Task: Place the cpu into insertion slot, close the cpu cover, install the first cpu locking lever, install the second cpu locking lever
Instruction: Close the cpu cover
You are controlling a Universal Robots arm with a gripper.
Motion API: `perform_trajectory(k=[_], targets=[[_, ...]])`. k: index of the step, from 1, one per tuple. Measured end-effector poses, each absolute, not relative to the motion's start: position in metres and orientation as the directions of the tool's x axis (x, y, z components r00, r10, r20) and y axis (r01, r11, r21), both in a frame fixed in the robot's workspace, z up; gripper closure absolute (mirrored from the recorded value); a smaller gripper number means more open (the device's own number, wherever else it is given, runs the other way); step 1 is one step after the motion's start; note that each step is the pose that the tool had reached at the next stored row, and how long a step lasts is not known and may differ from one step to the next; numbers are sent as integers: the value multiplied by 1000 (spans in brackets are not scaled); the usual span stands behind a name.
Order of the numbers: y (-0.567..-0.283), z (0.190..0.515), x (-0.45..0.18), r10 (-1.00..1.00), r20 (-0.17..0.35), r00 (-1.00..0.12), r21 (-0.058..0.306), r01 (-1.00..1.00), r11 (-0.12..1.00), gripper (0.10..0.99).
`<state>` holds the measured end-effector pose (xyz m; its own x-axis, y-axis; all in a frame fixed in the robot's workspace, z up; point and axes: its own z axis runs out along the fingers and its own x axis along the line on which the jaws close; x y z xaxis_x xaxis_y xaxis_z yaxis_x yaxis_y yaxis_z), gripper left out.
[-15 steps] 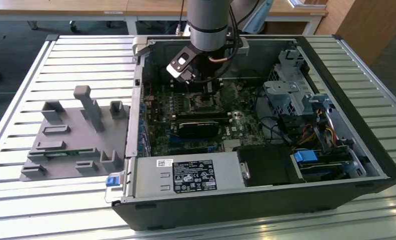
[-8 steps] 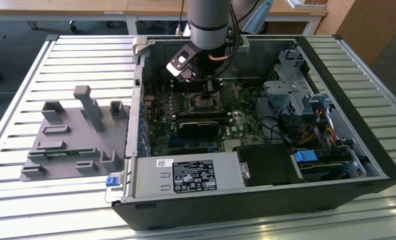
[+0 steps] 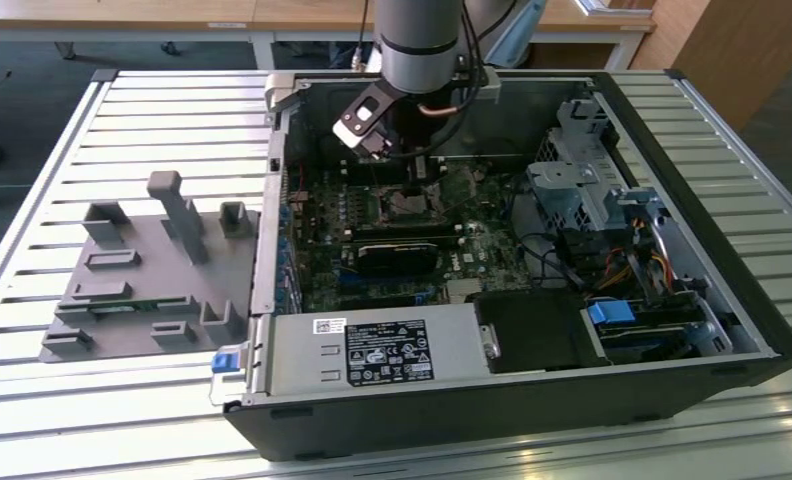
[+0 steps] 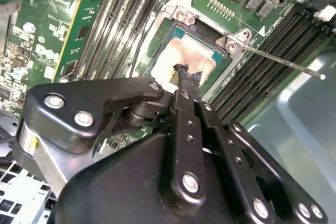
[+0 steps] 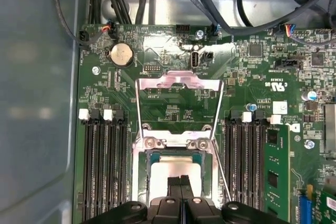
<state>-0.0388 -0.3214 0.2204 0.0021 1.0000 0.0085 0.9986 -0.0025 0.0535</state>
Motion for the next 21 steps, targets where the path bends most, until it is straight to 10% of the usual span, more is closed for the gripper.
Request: perform_trajectory(k=[21], targets=[[-325,261,-39,1000,8,4,54,999,-5,980]])
